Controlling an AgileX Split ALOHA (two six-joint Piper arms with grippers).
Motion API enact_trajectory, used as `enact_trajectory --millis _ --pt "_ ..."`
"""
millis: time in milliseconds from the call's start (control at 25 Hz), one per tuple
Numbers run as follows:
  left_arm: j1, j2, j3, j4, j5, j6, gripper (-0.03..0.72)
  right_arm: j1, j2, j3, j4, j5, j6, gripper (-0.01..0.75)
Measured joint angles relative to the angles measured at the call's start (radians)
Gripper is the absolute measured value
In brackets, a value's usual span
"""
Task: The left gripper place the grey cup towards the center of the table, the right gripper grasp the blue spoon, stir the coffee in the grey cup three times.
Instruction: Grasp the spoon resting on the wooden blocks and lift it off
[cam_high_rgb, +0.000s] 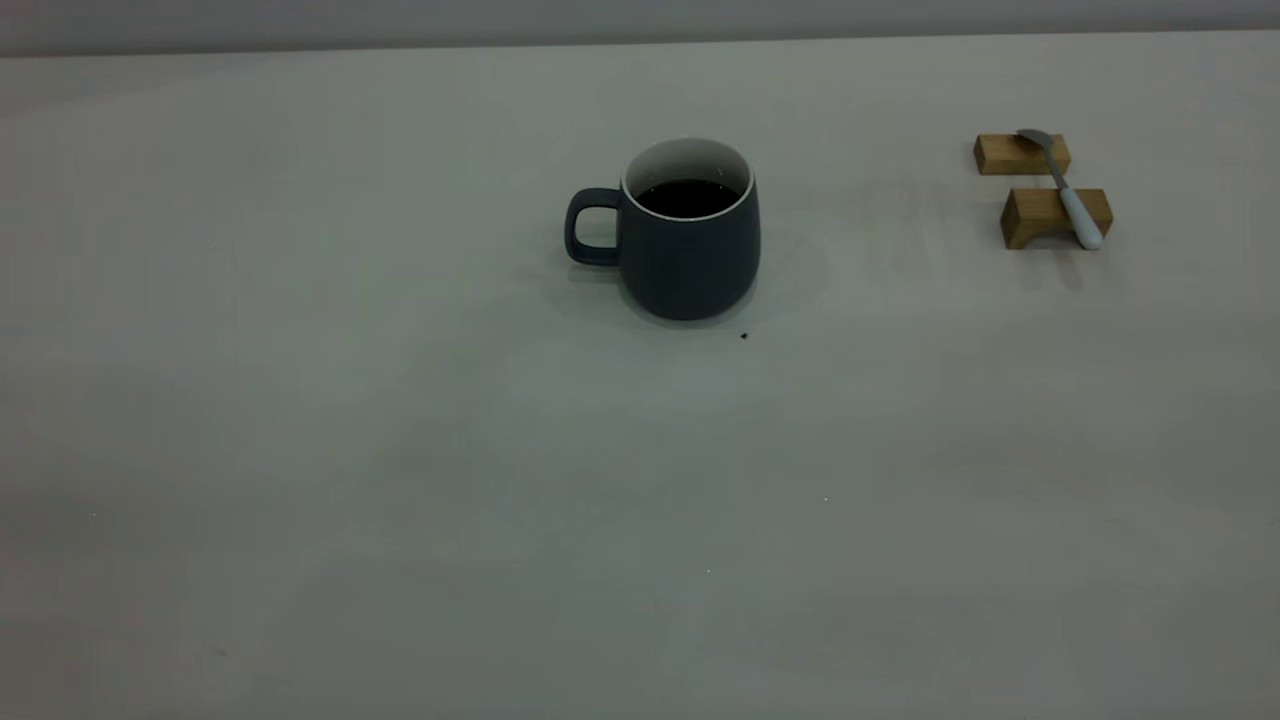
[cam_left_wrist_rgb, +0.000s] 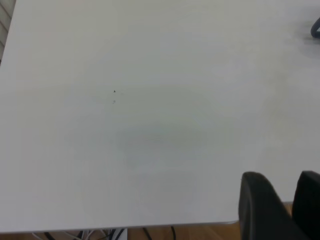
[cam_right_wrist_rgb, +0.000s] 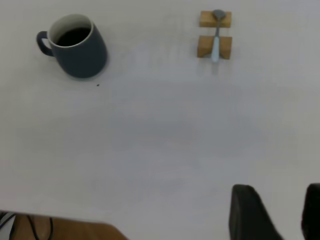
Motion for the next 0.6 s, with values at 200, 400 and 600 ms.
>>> enact_trajectory --millis 200,400,600 --pt "0.000 0.000 0.000 0.000 0.000 0.000 0.237 0.000 0.313 -0.067 -0.036 -0.140 0.006 0.441" --pt "0.000 0.000 0.000 0.000 0.000 0.000 0.237 0.000 0.692 -0.168 -0.022 -0.289 -0.009 0.536" --pt "0.000 0.000 0.000 0.000 0.000 0.000 0.237 0.000 1.047 -0.284 0.003 -0.358 -0.049 0.595"
